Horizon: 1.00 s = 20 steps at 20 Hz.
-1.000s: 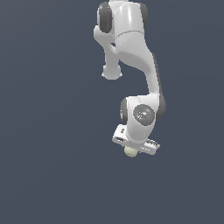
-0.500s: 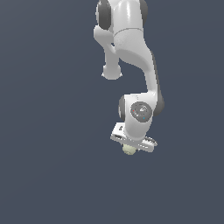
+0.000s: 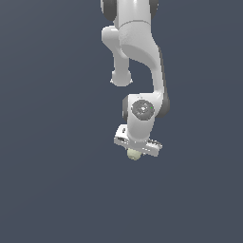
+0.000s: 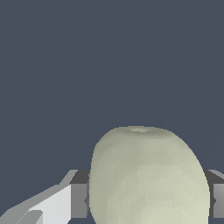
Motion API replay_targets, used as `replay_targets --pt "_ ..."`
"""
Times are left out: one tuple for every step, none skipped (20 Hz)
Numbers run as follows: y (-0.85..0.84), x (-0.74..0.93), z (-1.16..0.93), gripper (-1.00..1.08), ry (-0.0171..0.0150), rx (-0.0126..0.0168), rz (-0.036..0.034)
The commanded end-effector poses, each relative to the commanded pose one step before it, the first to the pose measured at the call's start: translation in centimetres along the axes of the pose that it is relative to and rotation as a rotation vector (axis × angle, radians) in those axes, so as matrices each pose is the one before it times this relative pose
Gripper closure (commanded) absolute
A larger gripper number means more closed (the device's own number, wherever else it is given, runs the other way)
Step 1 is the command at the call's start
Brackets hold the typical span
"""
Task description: Pick up the object and move it to a goal position.
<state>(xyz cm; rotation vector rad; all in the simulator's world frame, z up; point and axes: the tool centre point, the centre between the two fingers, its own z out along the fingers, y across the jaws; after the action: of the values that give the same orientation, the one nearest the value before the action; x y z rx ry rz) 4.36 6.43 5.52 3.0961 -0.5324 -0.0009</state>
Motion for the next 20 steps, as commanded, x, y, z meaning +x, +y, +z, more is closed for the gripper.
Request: replay_targets --pt "1.408 -0.834 -0.412 1.08 0.00054 0.00015 0.00040" --pt "0.585 -0.353 -0.166 1.08 0.00000 0.00000 0.00000" --pt "0.598 -0.360 -0.169 1.08 0.00000 0.00000 0.00000" --pt "0.611 -0.367 -0.173 1.08 0.00000 0.00000 0.00000" --pt "0.625 -0.374 -0.177 1.08 0.00000 0.00000 0.00000" --pt "0.639 -0.380 -0.181 1.08 0.00000 0.00000 0.00000" --pt "0.649 -0.383 -0.185 1.08 0.00000 0.00000 0.00000" --pt "0.633 -0.372 -0.181 1.08 0.00000 0.00000 0.00000" --pt "0.611 -0.358 -0.175 1.08 0.00000 0.00000 0.00000" --pt "0.587 -0.343 -0.168 1.08 0.00000 0.00000 0.00000" --pt "0.561 -0.328 -0.160 1.08 0.00000 0.00000 0.00000" --pt "0.537 -0.311 -0.154 1.08 0.00000 0.00000 0.00000" --pt "0.513 -0.292 -0.148 1.08 0.00000 0.00000 0.00000" --pt "0.506 -0.265 -0.138 1.08 -0.00019 0.00035 0.00028" --pt "0.460 -0.252 -0.135 1.08 0.00000 0.00000 0.00000" --pt "0.431 -0.234 -0.127 1.08 0.00000 0.00000 0.00000" --pt "0.397 -0.215 -0.117 1.08 0.00000 0.00000 0.00000" --pt "0.360 -0.195 -0.106 1.08 0.00000 0.00000 0.00000" --pt "0.322 -0.174 -0.095 1.08 0.00000 0.00000 0.00000" --pt "0.284 -0.152 -0.084 1.08 0.00000 0.00000 0.00000"
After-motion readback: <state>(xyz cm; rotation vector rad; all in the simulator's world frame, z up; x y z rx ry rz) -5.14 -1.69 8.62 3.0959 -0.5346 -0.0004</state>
